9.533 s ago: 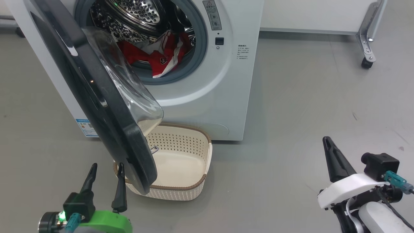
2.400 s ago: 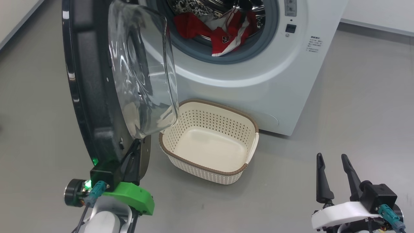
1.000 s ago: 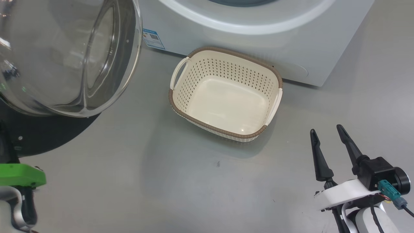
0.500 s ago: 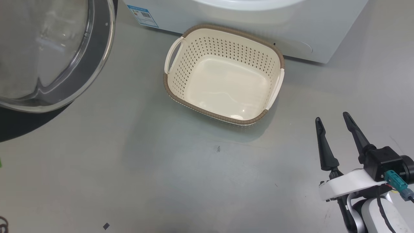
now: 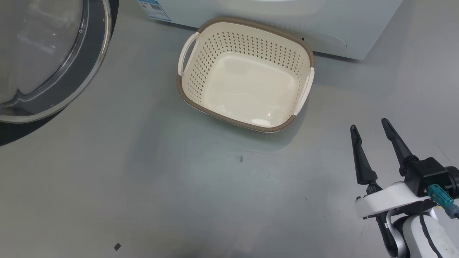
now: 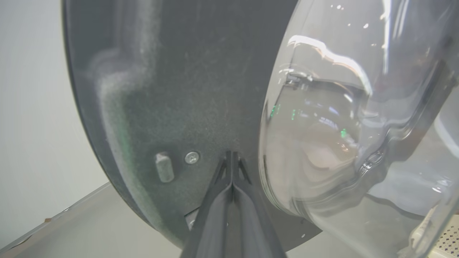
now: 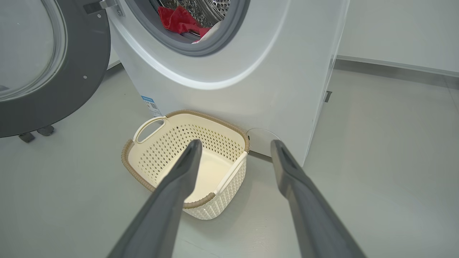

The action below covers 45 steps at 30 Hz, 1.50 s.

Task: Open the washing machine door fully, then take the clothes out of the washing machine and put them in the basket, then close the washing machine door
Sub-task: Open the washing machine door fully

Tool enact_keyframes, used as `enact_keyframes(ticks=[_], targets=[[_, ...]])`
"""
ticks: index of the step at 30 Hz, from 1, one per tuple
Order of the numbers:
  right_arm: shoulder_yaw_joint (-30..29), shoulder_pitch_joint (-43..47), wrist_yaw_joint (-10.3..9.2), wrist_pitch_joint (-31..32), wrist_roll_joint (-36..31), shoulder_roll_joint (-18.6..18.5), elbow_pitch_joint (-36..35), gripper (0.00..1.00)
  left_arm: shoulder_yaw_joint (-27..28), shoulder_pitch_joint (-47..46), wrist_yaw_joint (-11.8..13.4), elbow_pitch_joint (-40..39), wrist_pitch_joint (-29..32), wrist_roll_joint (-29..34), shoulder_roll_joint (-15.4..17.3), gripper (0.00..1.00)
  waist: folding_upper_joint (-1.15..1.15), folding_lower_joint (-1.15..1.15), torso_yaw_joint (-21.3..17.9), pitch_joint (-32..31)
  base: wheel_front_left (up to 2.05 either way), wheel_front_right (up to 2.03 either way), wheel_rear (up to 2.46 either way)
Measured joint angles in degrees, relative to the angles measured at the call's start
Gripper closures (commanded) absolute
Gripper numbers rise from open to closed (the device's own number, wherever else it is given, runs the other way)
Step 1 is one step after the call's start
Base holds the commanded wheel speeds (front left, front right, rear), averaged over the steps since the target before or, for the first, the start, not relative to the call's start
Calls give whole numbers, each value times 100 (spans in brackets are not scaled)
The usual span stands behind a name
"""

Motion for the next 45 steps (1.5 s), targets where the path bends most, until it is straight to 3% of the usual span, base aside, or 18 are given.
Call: enact_keyframes(ticks=[9,17,25,32,45], targets=[[8,-54,1,-135,51,110,131,0,-81,-68,-109,341,-79,89,-7,100,0,0,-49,-235,0,0,0],[-37,-60,2,-313,171,250,359,0,-454,-58,-382,326,-126,399,-113,100,0,0,-97,-597,0,0,0],[-30,-55,54,-501,358,448,659,0,-699,26,-452,-46,-132,568,-571,100,0,0,-153,-1120,0,0,0],[-35,-45,59,-556,410,501,768,0,-921,416,-501,-376,-132,688,-631,100,0,0,-252,-1500,0,0,0],[-43,132,59,-612,461,590,828,0,-1552,1179,-537,-1047,-132,890,-1302,100,0,0,-751,-2018,0,0,0]])
